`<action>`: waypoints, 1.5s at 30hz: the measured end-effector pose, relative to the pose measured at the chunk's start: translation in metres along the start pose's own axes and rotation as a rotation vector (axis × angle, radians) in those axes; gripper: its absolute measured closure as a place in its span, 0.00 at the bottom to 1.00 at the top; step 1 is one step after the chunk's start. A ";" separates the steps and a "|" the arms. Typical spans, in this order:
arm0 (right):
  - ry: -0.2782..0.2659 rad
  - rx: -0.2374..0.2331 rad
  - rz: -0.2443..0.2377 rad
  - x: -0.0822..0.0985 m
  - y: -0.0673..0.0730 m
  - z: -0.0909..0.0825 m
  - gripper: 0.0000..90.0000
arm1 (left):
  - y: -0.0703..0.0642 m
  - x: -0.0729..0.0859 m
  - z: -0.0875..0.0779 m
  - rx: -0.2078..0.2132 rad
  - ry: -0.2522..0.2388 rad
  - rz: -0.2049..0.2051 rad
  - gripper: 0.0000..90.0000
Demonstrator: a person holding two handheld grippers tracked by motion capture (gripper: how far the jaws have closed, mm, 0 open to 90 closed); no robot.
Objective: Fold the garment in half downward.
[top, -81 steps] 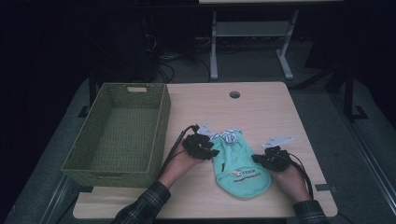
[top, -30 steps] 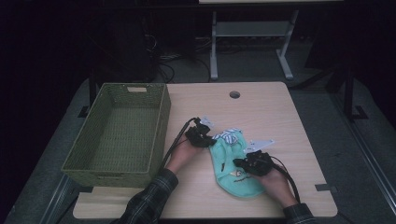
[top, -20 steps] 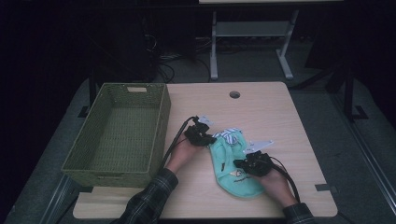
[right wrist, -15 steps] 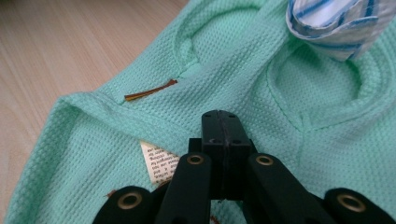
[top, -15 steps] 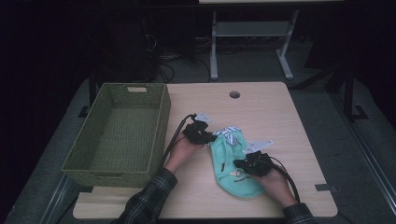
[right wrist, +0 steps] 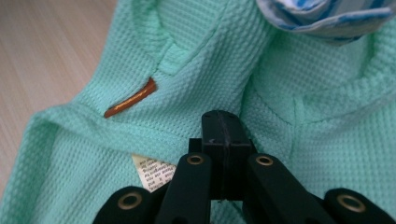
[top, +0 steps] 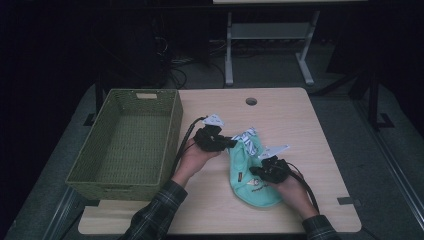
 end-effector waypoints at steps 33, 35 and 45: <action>0.032 0.015 0.012 0.032 -0.001 -0.033 1.00 | 0.006 -0.008 -0.023 -0.098 -0.041 0.025 0.91; 0.030 0.014 0.012 0.032 -0.001 -0.032 1.00 | 0.004 -0.008 -0.023 -0.086 -0.040 0.031 0.91; 0.030 0.023 0.010 0.032 -0.001 -0.032 1.00 | -0.012 -0.009 -0.018 0.005 -0.044 0.015 0.91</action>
Point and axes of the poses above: each handheld gripper's, and its own axes: z roughly forward along the jaws, x roughly out of its underside, y roughly to its left, the point moved 8 cm from there along z, roughly forward along the jaws, and after that the axes turned 3 degrees about x, right-handed, at the moved point
